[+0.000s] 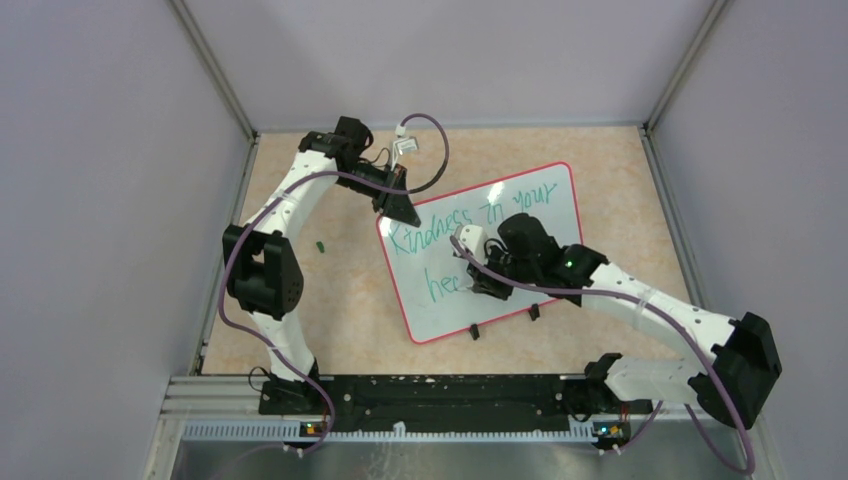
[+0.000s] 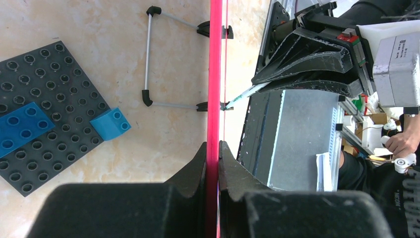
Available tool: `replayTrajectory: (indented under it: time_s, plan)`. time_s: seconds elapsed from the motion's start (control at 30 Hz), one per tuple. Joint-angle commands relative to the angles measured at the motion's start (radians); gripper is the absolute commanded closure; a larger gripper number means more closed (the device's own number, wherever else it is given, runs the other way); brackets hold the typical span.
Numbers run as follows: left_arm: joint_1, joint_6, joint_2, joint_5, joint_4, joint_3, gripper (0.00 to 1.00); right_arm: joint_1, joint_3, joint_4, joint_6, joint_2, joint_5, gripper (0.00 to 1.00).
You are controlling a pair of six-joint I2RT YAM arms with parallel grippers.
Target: Write a sentence on the whiteboard
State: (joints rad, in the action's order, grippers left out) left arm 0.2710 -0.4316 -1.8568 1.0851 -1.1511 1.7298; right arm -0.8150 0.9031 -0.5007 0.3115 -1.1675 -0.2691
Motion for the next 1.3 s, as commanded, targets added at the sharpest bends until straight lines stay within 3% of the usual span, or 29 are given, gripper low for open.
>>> replayTrajectory:
  time_s: [0.0,0.63,1.27]
  plan:
    - [-0.005,-0.035,0.001,-0.136,0.021,0.013,1.00,0.002,-0.007,0.006,0.016,0.024,0.030,1.00]
    - [-0.004,-0.033,-0.001,-0.134,0.023,0.019,1.00,0.042,0.078,0.053,-0.019,0.020,0.092,1.00]
    - [-0.005,-0.034,-0.002,-0.136,0.023,0.016,1.00,0.042,-0.001,-0.033,0.028,0.035,0.009,1.00]
